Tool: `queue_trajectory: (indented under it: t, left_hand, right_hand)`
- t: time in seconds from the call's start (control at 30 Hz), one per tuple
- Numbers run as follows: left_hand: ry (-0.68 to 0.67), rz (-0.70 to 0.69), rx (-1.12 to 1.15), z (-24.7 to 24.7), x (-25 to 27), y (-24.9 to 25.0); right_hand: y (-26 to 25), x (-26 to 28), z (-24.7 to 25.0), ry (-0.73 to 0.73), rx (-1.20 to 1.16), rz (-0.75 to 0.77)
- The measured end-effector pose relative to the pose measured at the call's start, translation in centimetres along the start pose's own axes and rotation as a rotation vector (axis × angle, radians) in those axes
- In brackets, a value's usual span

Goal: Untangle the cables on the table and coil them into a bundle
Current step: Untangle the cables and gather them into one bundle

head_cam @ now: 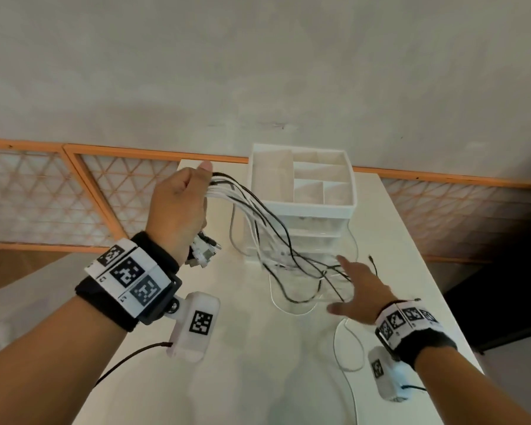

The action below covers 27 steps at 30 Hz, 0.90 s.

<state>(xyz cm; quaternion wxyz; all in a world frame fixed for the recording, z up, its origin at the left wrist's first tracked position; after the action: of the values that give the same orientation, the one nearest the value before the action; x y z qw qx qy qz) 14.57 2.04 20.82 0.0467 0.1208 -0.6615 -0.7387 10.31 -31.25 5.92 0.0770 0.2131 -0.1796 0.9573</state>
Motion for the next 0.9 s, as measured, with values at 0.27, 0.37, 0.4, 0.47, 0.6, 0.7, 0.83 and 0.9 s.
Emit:
queue_trajectory:
  t: [0.27, 0.37, 0.4, 0.47, 0.6, 0.7, 0.83, 0.9]
  left_hand:
    - [-0.311, -0.251, -0.361, -4.2, 3.1, 2.0]
    - [-0.349, -0.332, -0.446, -4.2, 3.9, 2.6]
    - [-0.335, -0.322, -0.457, -3.7, 3.8, 2.1]
    - [-0.303, -0.265, -0.466, -2.3, 3.7, 0.2]
    - [-0.287, -0.117, -0.513, 0.8, 4.4, -4.0]
    - [-0.368, 0.037, -0.56, 1.1, 5.4, -7.6]
    - [-0.567, 0.319, -0.327, -0.6, 6.5, -11.6]
    - [-0.639, 0.374, -0.254, -1.4, 6.3, -11.6]
  right_hand:
    - [-17.0, 5.4, 6.6, 0.291, -0.492, 0.676]
    - [-18.3, 4.4, 7.1, 0.446, -0.416, 0.663]
    - [-17.7, 3.4, 7.3, 0.448, -0.399, 0.608]
    - [-15.8, 1.7, 7.8, 0.41, -0.351, 0.483]
    - [-10.7, -0.3, 9.1, 0.456, -0.297, 0.207]
    - [-9.3, 0.4, 10.1, 0.594, -0.345, 0.119]
    - [-10.5, 1.8, 10.8, 0.654, -0.43, 0.153]
    - [-11.1, 2.2, 11.1, 0.642, -0.484, 0.2]
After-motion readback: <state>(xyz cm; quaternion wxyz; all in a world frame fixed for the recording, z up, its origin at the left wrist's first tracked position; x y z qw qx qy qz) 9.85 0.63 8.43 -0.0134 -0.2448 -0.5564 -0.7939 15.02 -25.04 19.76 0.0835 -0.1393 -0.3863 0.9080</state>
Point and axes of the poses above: each hand's wrist, its own x-axis away from the middle knuckle, its own z-axis out of the back of the hand, y = z × x, the point moved 5 cm from there along -x, towards the middle knuckle, and after that the axes turned 6 degrees about -x, right-handed, at the moved point
